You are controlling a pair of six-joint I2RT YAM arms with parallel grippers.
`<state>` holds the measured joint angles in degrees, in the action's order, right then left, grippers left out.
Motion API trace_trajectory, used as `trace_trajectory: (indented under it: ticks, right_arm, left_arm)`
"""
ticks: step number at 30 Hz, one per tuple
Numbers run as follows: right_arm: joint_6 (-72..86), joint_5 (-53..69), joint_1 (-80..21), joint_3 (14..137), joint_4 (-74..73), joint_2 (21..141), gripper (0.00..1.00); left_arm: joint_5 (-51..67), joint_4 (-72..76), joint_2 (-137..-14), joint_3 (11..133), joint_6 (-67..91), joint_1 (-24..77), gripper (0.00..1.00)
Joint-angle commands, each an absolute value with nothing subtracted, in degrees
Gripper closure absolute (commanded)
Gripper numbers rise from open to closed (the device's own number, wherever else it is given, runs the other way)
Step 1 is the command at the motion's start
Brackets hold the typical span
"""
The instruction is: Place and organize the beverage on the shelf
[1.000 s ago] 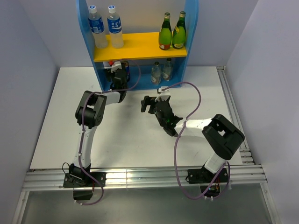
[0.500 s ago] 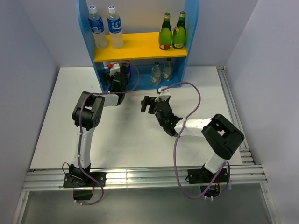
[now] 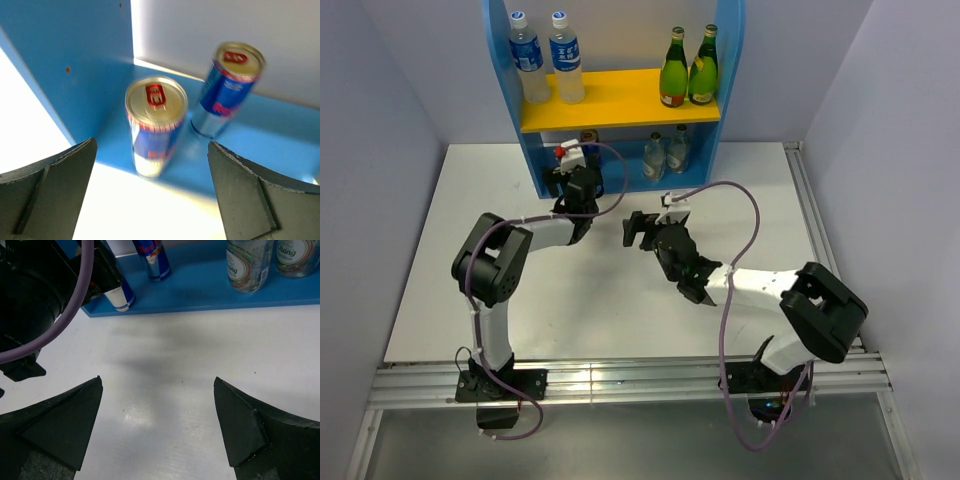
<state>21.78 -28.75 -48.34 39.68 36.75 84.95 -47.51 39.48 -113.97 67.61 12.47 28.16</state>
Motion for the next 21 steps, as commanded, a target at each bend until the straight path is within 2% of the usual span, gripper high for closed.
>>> trace_trajectory:
  ticks: [1,5,6,9,10,13,17,21]
  right_arm:
    - [23.0,-32.9,-50.4,38.0,34.7,81.2,0.01]
    - [22.2,-35.6,-53.8,38.1,30.0,74.5,0.01]
    - [22.1,-35.9,-54.7,38.8,28.0,72.8,0.01]
    - [23.0,-35.1,-55.7,45.3,13.8,66.0,0.01]
    - [23.5,-35.3,-55.8,50.3,5.0,64.7,0.01]
    - [24.2,-37.0,-55.9,59.5,-11.1,59.9,0.01]
    - [21.5,-41.0,-56.0,65.5,-23.5,51.4,0.01]
    - [17.9,-43.4,-56.0,65.9,-26.7,41.3,0.0]
  left_arm:
    - [-49.1,37.8,-108.2,64.9,15.2,29.9,0.01]
    - [-49.5,27.5,-100.2,63.1,16.9,34.2,0.01]
    - [-49.3,20.0,-98.5,63.3,17.2,35.2,0.01]
    - [-45.4,7.0,-90.4,64.9,21.0,39.7,0.02]
    - [-45.3,-3.4,-88.2,65.8,24.6,40.8,0.03]
    - [-45.4,-20.8,-79.4,69.9,28.1,44.4,0.04]
    - [-48.4,-34.3,-68.2,75.9,30.9,48.3,0.01]
    - [-44.3,-31.9,-56.8,74.5,28.1,48.7,0.01]
